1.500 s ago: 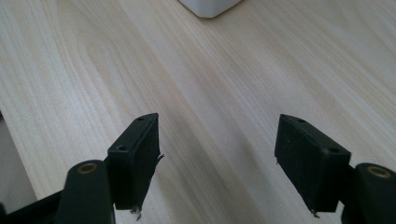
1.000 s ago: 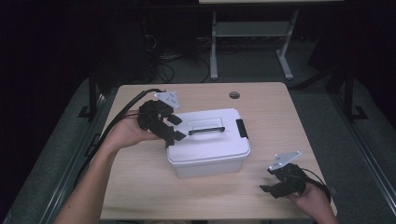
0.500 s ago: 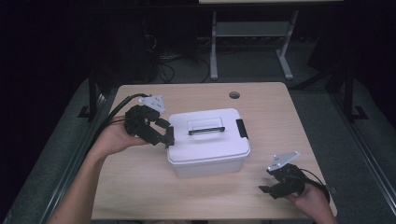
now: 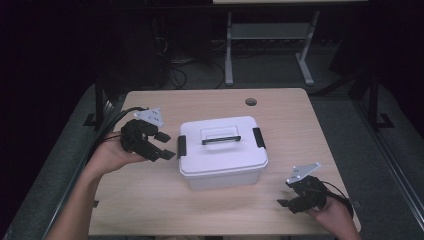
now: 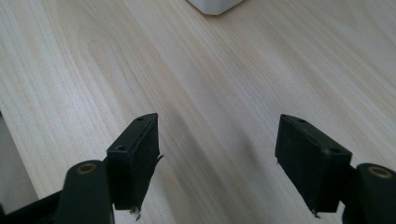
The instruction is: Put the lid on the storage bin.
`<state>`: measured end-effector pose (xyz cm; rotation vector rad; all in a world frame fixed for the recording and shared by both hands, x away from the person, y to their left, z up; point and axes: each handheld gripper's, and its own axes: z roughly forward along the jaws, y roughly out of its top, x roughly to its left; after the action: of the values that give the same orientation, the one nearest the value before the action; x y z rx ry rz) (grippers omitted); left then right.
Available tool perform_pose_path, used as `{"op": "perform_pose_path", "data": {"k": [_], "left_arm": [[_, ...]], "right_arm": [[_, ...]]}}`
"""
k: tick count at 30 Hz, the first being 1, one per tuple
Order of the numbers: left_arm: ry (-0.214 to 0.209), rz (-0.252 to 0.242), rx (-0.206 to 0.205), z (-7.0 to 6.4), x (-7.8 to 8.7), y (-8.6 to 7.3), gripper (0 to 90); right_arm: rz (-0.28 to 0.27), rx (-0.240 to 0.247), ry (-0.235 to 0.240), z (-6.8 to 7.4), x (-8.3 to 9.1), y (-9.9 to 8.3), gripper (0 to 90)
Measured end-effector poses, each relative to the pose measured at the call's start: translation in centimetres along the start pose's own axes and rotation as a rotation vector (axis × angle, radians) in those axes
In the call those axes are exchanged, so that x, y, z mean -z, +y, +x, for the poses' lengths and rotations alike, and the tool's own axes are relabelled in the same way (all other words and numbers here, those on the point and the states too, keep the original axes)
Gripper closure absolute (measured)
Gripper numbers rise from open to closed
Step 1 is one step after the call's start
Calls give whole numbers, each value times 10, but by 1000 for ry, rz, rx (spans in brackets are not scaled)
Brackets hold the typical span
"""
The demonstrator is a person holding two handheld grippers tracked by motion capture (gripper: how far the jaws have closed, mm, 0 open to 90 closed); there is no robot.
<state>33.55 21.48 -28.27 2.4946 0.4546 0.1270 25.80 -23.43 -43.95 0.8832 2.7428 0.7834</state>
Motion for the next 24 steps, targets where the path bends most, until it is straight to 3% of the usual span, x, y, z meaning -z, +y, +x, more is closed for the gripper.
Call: {"op": "perform_pose_path", "data": {"k": [24], "left_arm": [[19, -23, 62, 3, 2, -38, 377]], "right_arm": [[11, 11, -1, 2, -3, 2, 298]]}}
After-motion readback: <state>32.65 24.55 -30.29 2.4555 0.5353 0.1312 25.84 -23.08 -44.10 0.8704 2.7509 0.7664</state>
